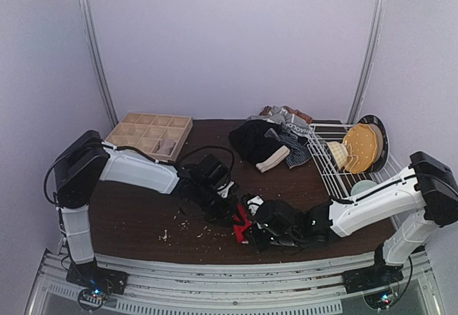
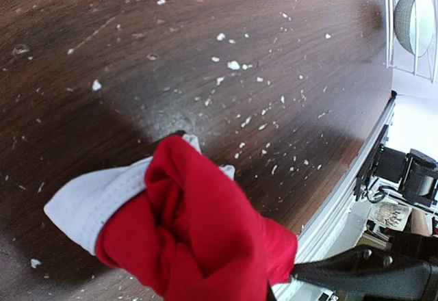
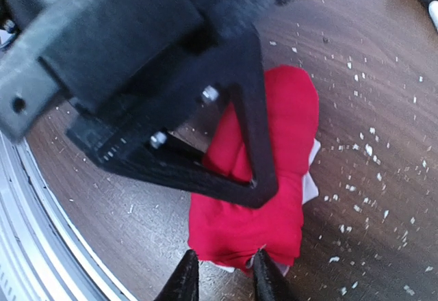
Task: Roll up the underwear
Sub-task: Roll the underwear at the center of the board.
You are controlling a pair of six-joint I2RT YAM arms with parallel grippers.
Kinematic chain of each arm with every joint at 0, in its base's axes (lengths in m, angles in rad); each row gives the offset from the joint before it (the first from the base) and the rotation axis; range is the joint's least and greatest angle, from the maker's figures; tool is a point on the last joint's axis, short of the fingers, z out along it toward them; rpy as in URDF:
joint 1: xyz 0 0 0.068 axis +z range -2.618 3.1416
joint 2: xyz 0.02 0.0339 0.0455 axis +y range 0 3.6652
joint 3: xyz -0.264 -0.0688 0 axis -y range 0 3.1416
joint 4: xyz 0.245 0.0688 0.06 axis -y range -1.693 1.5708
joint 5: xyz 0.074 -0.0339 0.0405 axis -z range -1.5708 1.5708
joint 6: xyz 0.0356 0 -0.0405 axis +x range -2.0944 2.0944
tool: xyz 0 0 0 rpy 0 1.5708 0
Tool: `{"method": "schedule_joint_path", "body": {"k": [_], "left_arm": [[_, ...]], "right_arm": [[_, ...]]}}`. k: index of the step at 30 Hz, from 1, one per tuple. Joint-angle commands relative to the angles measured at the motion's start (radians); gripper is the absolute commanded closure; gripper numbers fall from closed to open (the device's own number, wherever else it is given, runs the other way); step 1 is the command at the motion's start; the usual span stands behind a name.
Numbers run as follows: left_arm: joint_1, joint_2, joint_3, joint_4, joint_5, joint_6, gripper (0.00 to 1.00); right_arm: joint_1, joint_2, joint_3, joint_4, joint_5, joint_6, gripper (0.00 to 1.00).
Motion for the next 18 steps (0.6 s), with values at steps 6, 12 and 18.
{"method": "schedule_joint_path", "body": {"k": [6,12,18], "left_arm": [[-0.013,0.122,-0.062,-0.159,-0.076,0.005,1.0],[-0.013,0.121,-0.064,-0.167,-0.08,0.014,1.0],[-0.012,0.1,-0.064,-0.159,-0.072,0.03,0.9]], "right_arm": [[-0.024,0.092,0.041,-0.003,0.038,0.026,0.91],[-0.032,0.135,0.012,-0.033,0.028,0.081,0.96],[-0.043,0.123,-0.039,-0.071,-0.018,0.168,0.98]]}}
